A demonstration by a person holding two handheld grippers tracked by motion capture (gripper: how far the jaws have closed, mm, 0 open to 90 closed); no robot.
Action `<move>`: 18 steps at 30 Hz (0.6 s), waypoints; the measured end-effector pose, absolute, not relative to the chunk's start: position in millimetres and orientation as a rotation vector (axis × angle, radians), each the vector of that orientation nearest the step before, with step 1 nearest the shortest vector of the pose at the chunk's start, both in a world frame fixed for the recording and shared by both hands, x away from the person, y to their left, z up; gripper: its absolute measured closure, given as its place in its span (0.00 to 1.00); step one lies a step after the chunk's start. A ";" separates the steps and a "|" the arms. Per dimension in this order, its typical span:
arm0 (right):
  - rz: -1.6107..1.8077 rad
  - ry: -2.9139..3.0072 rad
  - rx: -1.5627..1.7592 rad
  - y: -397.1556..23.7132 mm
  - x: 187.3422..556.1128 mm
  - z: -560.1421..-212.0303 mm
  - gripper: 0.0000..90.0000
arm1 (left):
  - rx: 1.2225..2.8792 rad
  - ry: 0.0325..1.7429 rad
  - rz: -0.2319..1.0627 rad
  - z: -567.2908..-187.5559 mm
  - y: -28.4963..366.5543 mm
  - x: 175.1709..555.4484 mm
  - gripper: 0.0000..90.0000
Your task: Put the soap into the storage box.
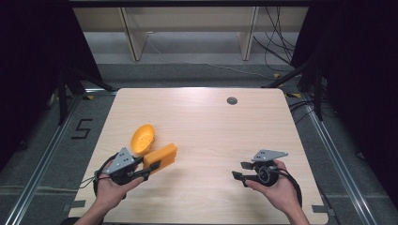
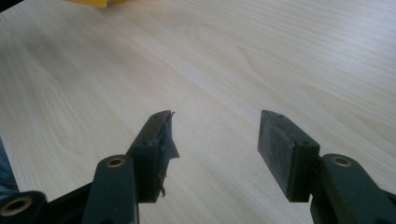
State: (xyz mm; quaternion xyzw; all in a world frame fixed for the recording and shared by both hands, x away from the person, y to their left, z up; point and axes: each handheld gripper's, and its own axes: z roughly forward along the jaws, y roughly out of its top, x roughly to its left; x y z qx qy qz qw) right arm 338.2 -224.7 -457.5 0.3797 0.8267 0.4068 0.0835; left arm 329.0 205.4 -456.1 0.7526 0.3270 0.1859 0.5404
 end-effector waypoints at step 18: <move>1.187 2.515 1.142 -221.5 336.6 -460.8 0.49 | 1.753 0.860 0.500 -455.1 214.5 333.5 0.67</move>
